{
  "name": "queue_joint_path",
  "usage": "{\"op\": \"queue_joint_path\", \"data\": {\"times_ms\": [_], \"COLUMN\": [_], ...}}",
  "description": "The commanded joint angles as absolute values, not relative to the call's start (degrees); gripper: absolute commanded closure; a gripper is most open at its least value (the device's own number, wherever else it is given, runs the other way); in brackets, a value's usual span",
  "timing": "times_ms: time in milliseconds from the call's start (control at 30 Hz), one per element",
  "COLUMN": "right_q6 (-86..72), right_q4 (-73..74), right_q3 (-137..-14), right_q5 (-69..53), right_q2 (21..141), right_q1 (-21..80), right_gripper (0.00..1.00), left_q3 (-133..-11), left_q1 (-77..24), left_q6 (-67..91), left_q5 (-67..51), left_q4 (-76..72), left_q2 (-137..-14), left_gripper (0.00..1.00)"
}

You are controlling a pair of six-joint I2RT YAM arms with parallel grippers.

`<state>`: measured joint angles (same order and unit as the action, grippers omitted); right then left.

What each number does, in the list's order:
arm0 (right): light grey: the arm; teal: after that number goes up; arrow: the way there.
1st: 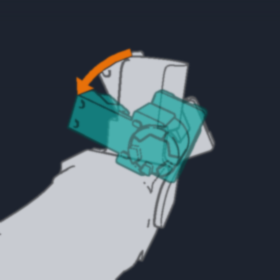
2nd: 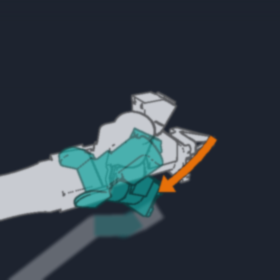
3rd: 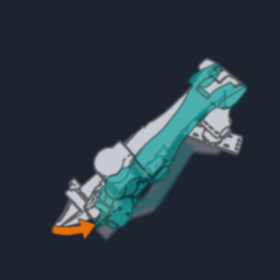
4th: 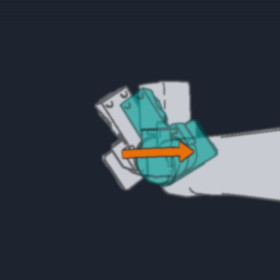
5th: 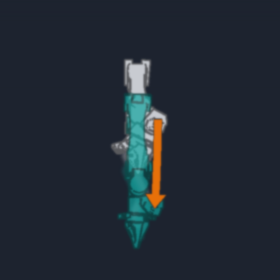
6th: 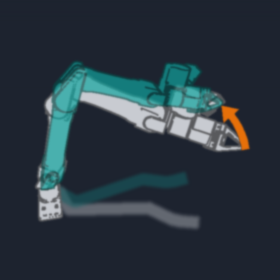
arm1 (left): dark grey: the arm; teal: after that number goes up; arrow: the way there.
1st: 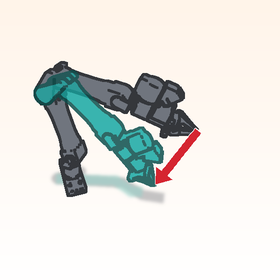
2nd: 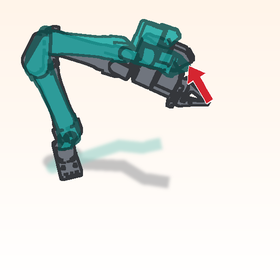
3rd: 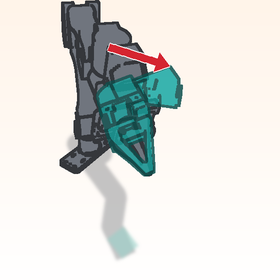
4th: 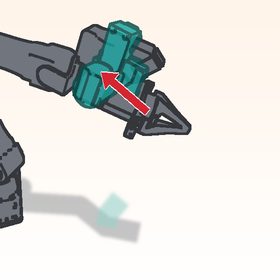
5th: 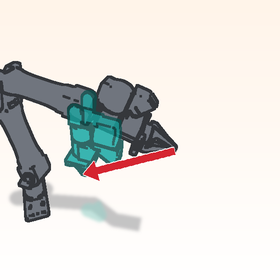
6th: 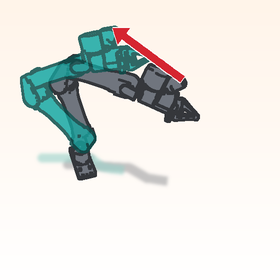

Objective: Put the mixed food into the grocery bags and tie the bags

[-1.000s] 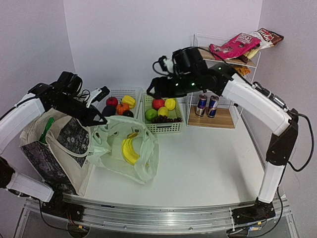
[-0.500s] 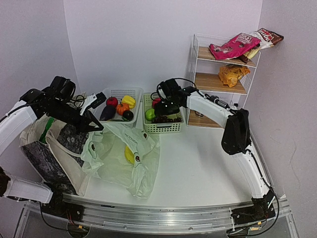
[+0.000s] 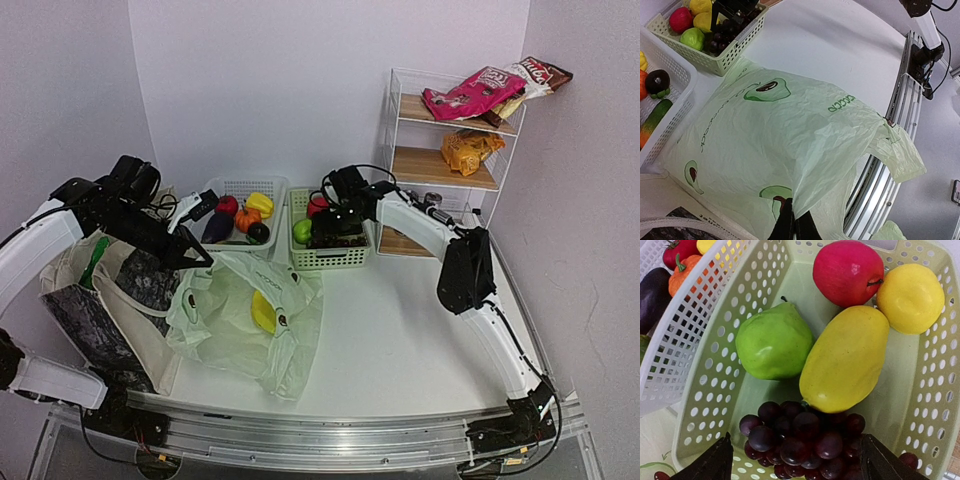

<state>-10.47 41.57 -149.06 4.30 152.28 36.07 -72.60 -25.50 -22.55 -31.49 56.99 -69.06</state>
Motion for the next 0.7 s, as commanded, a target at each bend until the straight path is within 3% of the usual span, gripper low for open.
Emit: {"op": "queue_joint_path", "data": {"times_ms": [0,133,200,367,433,533,667], "right_q6": [-11.5,-10.1,-10.3,-14.7,-17.8,-23.4,-30.5], "right_q4": [41.9,43.0,43.4,42.9,41.9,40.9,40.7], "right_q3": [-150.0,-149.6,-149.8,-152.2,-152.9,-151.1,-148.6], "right_q5": [4.4,8.2,8.9,12.2,14.6,20.4,24.6], "right_q2": [155.7,157.1,157.8,158.7,158.7,158.1,157.1], "right_q1": [36.5,36.5,36.5,36.8,36.8,36.8,36.9], "right_gripper": [0.17,0.19,0.27,0.79,0.92,1.0,1.0], "left_q3": [-72.3,-72.1,-72.0,-71.8,-71.9,-72.4,-72.4], "left_q1": [-25.4,-25.4,-25.4,-25.4,-25.4,-25.4,-25.4], "left_q6": [-22.1,-21.6,-21.4,-20.8,-20.7,-20.7,-20.5], "left_q5": [-32.3,-32.4,-32.6,-32.8,-32.8,-32.5,-32.1], "left_q4": [56.3,56.0,55.9,55.4,55.4,55.2,55.0], "left_q2": [-68.9,-68.9,-68.9,-69.0,-69.1,-69.0,-68.4], "left_gripper": [1.0,1.0,1.0,1.0,1.0,1.0,1.0]}}
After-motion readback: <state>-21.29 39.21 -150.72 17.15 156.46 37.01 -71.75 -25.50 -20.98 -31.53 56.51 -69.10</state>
